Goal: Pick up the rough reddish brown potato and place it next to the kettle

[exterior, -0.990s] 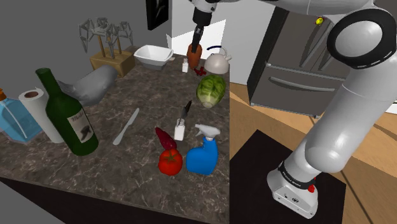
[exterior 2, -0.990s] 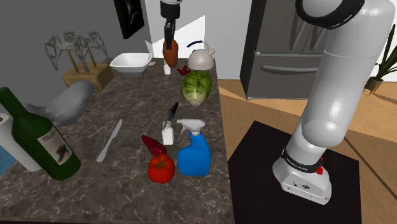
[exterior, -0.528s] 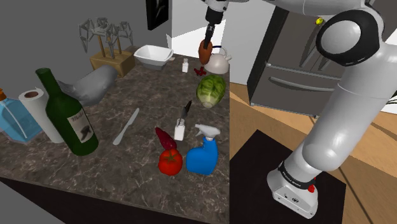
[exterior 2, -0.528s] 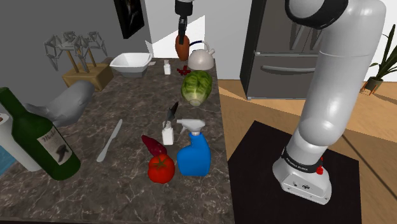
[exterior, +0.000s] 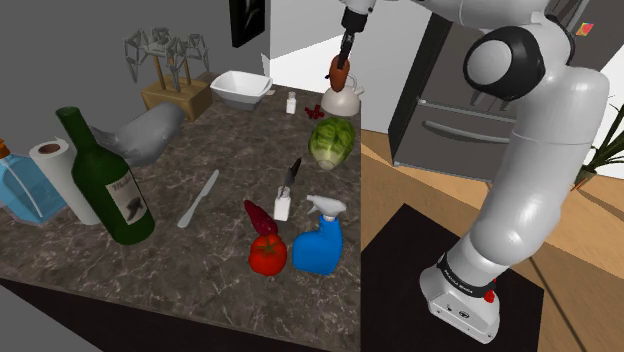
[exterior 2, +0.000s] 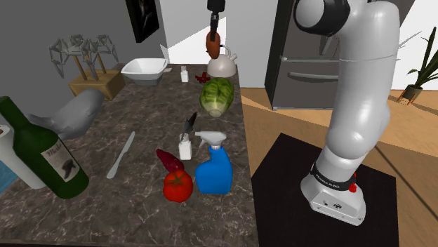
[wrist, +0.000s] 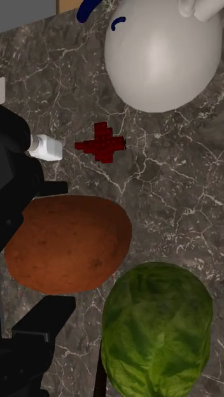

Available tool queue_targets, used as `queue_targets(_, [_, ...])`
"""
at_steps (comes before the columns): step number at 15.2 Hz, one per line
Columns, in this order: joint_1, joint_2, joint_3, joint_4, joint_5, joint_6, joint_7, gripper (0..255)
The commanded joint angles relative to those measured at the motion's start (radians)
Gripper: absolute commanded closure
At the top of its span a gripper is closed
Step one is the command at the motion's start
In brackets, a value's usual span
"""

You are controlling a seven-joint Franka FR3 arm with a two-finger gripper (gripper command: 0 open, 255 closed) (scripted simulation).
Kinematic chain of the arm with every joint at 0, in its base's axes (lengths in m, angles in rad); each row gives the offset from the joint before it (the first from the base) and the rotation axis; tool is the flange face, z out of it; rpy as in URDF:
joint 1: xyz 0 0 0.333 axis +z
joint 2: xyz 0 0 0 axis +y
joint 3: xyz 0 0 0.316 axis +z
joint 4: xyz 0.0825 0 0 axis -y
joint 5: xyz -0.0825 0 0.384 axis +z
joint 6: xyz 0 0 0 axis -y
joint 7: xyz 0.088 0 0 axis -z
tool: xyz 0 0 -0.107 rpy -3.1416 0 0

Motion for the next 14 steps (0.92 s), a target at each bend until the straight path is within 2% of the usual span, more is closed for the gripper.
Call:
queue_targets(1, [-0.033, 0.043, -0.011, 0.057, 0.015, -0.017, -0.042, 255])
queue_targets(6, [-0.127, 0.207, -0.028, 0.311, 0.055, -0.115, -0.130, 255])
queue_targets(9, [-0.199, 0.378, -0.026, 0.600, 0.081, -0.235, -0.164, 255])
queue_targets(11, [-0.188, 0.328, -0.028, 0.484, 0.076, -0.170, -0.171, 255])
queue_targets(14, [-0.177, 0.284, -0.031, 0.368, 0.072, -0.098, -0.178, 255])
